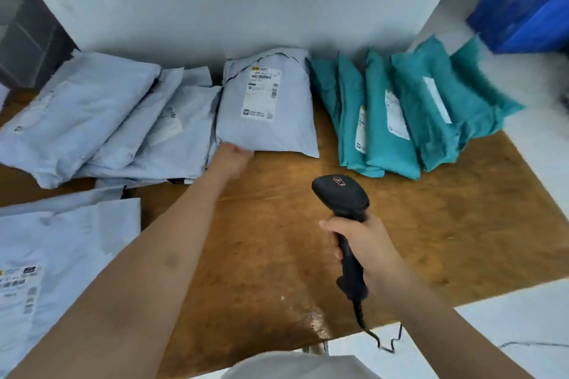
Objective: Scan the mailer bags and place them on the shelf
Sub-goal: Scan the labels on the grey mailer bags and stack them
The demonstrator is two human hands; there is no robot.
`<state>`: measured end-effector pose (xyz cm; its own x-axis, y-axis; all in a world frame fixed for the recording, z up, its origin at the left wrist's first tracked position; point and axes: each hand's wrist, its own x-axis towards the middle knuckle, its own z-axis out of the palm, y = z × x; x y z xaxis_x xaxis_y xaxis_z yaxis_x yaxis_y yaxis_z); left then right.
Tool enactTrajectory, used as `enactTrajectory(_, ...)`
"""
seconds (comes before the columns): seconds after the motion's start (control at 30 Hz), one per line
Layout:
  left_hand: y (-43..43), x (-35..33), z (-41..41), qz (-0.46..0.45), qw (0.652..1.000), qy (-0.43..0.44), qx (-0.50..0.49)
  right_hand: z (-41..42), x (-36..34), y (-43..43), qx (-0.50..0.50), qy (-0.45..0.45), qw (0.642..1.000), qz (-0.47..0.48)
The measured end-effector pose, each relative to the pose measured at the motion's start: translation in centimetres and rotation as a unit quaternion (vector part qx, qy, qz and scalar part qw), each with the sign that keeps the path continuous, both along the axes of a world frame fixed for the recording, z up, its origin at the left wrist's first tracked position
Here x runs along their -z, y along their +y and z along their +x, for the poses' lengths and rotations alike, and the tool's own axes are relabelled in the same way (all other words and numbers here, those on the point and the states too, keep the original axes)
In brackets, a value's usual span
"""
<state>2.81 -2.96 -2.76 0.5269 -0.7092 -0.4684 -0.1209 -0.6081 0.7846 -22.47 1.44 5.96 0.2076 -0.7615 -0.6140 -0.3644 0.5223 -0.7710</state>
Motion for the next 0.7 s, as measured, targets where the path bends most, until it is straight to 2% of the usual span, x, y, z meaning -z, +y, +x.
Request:
enactTrajectory(0.03, -0.9, -0.1, -0.3, 0.013, 0.990, 0.125, -0.065, -0.4, 0.1, -0.2, 0.010, -0.003, 1.000, 0.000)
enactTrajectory(0.1, -2.4, 0.2, -0.3, 0.027, 0.926, 0.338, -0.164, -1.2, 0.2, -0.5, 0.023, -0.006, 1.000, -0.001)
enactTrajectory(0.13, -3.1, 0.4, -0.3, 0.022, 0.894, 0.401, -0.200, -1.5, 0.2, -0.6, 0.023, -0.003, 1.000, -0.003)
enactTrajectory(0.2, -4.1, 1.1, -0.1, -0.004, 0.844, 0.465, -0.268, -2.0, 0.2, -0.9, 0.025, -0.001, 1.000, -0.003)
enactTrajectory(0.27, -4.9, 1.7, -0.1, -0.013, 0.821, 0.478, -0.311, -2.4, 0.1, -1.2, 0.028, 0.003, 1.000, -0.002)
enactTrajectory(0.43, -5.9, 2.4, -0.8, -0.015, 0.844, 0.431, -0.319, -3.5, 0.1, -2.1, 0.050, 0.012, 0.999, 0.001)
enactTrajectory(0.5, -5.4, 2.0, -1.9, -0.016, 0.847, 0.438, -0.301, -3.7, 0.2, -2.3, 0.049, 0.010, 0.999, 0.004)
enactTrajectory(0.7, 0.8, 1.4, -8.4, 0.011, 0.828, 0.476, -0.296, -2.1, 0.4, -2.2, 0.005, -0.015, 1.000, 0.023)
